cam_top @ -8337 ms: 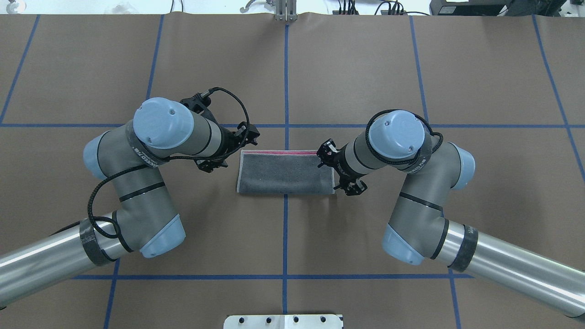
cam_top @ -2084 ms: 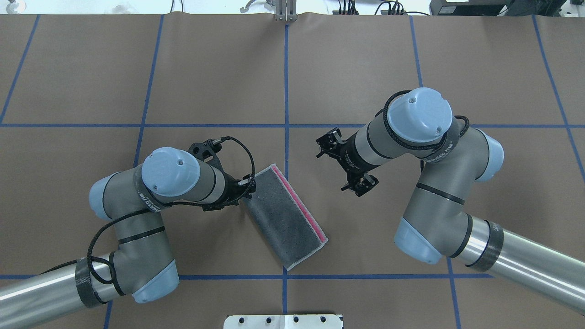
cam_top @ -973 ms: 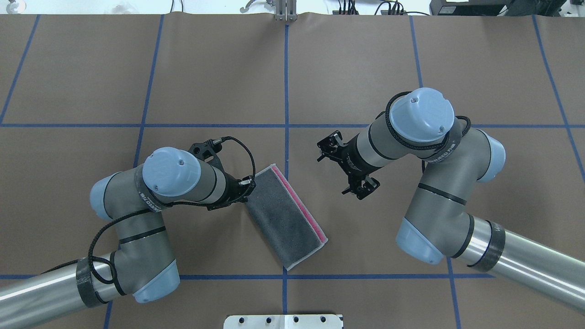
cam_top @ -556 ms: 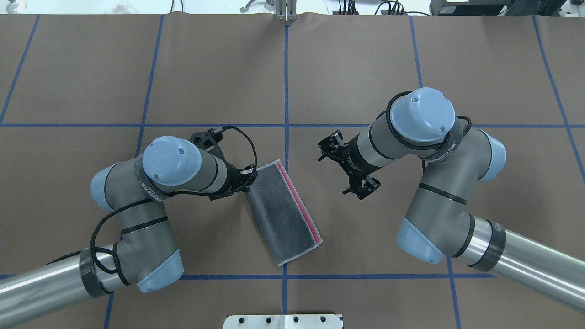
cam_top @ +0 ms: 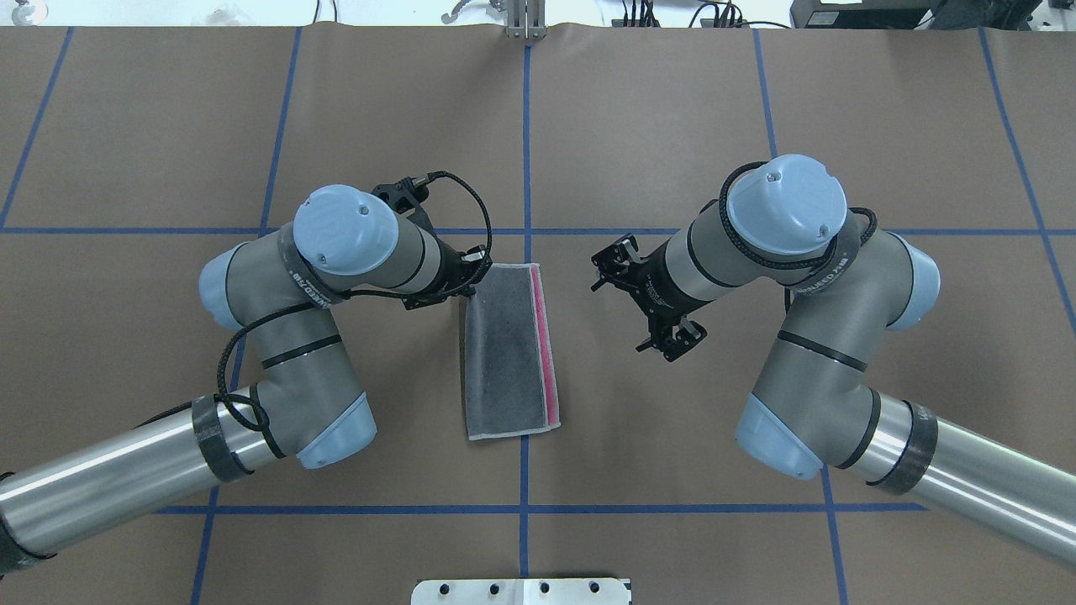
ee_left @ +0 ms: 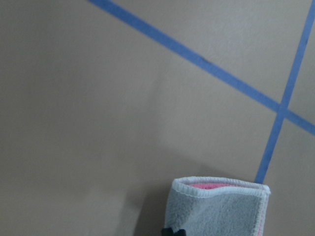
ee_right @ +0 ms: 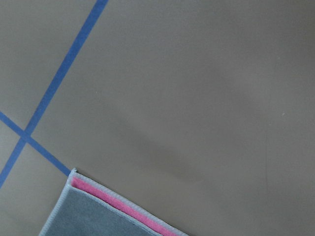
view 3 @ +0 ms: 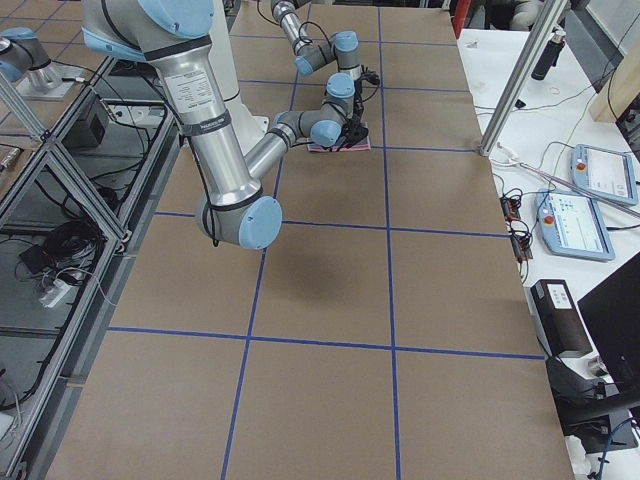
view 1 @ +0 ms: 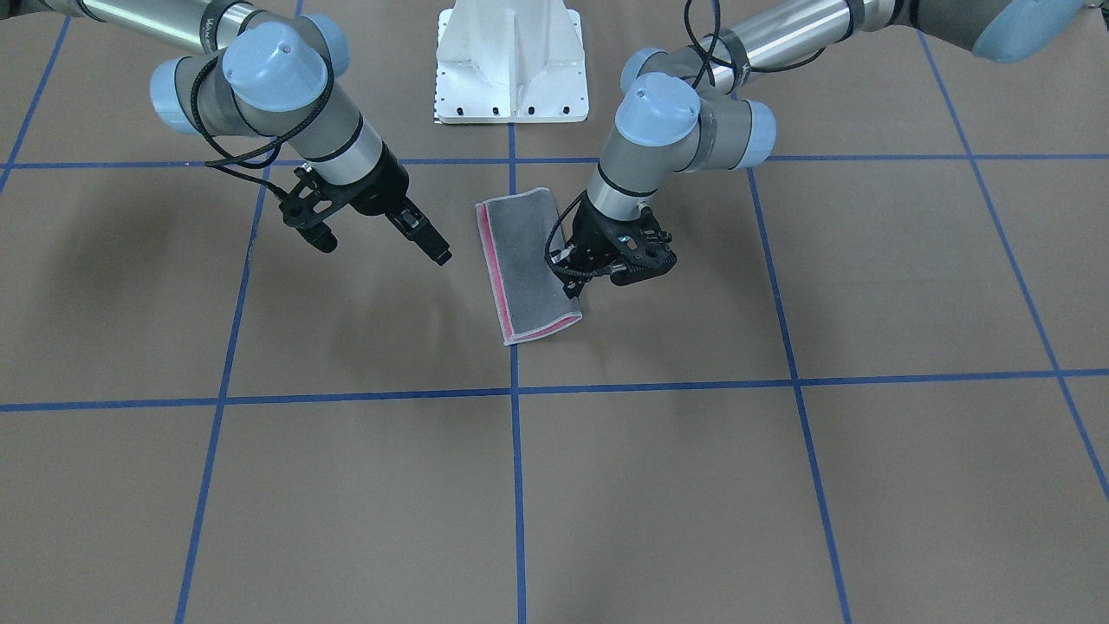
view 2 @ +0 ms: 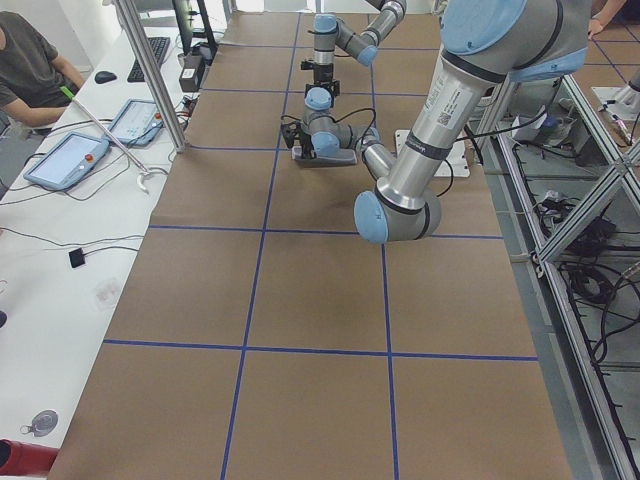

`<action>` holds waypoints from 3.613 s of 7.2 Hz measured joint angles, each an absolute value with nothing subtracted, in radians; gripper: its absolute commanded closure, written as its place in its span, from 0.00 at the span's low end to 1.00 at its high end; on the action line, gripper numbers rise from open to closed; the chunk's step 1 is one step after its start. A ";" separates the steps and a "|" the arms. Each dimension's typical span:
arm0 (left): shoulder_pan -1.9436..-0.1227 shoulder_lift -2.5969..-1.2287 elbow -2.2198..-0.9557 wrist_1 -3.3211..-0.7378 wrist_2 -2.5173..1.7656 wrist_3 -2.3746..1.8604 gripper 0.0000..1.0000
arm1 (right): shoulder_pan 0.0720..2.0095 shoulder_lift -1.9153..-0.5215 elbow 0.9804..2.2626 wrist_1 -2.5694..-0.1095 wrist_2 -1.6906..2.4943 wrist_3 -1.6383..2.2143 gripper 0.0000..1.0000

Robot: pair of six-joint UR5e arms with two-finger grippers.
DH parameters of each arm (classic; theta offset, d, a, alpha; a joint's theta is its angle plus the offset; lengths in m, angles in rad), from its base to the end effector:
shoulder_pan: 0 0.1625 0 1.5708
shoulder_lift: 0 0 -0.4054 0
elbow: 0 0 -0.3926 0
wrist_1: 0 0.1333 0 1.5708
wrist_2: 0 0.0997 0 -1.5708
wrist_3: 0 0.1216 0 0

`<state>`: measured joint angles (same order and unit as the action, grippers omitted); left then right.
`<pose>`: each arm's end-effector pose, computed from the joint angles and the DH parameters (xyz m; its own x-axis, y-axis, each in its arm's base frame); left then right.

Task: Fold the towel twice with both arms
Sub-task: 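Drag the towel end with the left gripper while the right gripper approaches, then grasp the near end of the towel strip with the left gripper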

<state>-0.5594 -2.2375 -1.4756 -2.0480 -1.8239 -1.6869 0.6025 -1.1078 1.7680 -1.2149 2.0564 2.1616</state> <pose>0.5664 -0.4760 0.2410 0.3816 -0.3713 -0.8465 0.3765 0.8988 -0.2244 -0.4799 -0.4230 0.2563 0.2633 0.7790 0.5690 -0.3865 0.6256 -0.6777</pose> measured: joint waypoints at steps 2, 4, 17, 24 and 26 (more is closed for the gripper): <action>-0.592 -2.303 -1.358 -2.109 -1.825 -1.677 0.27 | 0.605 -1.113 1.770 -1.215 2.057 2.158 0.00; -0.626 -2.336 -1.309 -2.131 -1.840 -1.664 0.02 | 0.608 -1.114 1.770 -1.215 2.056 2.157 0.00; -0.454 -2.041 -1.660 -2.132 -1.826 -1.892 0.51 | 0.749 -1.230 1.774 -1.206 2.055 1.959 0.00; -0.419 -2.040 -1.648 -2.131 -1.809 -1.898 0.55 | 0.749 -1.226 1.776 -1.206 2.057 1.959 0.00; -0.414 -2.042 -1.647 -2.130 -1.809 -1.898 0.58 | 0.749 -1.226 1.778 -1.206 2.056 1.959 0.00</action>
